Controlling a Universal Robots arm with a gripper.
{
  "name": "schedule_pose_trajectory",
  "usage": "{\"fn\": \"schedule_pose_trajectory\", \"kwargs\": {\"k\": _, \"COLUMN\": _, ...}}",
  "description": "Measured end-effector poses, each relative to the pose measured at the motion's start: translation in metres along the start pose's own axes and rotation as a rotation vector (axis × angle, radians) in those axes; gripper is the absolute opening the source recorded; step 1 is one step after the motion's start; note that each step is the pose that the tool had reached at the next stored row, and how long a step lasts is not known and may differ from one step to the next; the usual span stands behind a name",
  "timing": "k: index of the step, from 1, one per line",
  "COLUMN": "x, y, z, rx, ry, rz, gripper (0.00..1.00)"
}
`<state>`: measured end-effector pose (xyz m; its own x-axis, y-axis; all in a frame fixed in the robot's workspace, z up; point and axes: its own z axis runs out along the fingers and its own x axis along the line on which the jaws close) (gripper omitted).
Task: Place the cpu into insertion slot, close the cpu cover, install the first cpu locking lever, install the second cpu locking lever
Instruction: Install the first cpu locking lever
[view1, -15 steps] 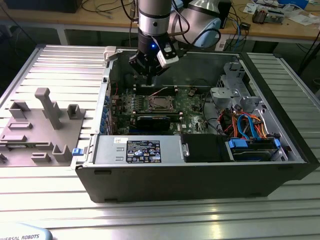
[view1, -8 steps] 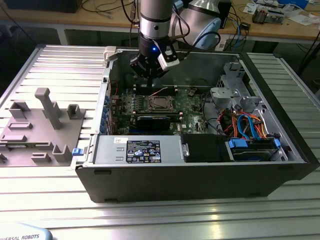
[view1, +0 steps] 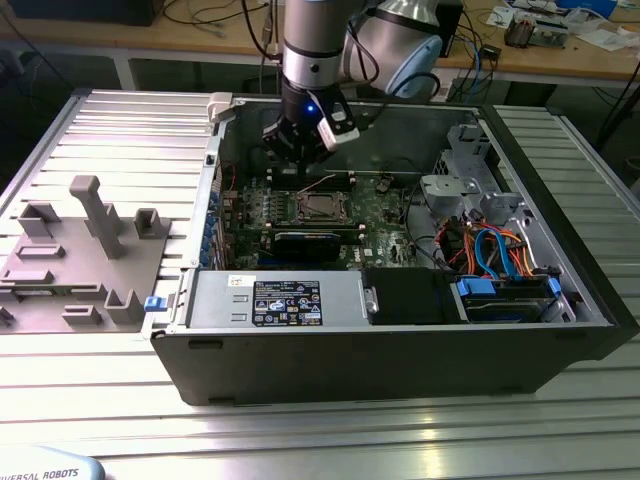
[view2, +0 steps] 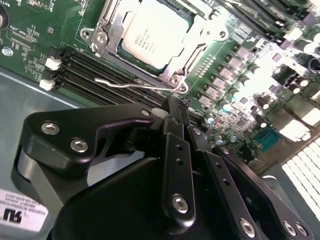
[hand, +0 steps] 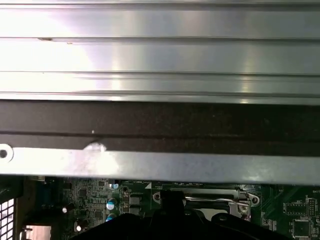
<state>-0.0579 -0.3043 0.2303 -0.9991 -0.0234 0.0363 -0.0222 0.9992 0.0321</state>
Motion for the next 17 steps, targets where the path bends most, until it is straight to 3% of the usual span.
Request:
{"fn": "schedule_pose_trajectory", "kwargs": {"k": 8, "x": -0.0069, "y": 0.0027, "z": 0.0117, "rx": 0.0014, "ry": 0.0033, "rz": -0.034, "gripper": 0.11}}
{"fn": "schedule_pose_trajectory", "kwargs": {"k": 16, "x": -0.0148, "y": 0.006, "z": 0.016, "rx": 0.0019, "ry": 0.0046, "rz": -0.051, "gripper": 0.11}}
{"fn": "schedule_pose_trajectory", "kwargs": {"k": 17, "x": -0.0183, "y": 0.006, "z": 0.017, "rx": 0.002, "ry": 0.0057, "rz": -0.054, "gripper": 0.11}}
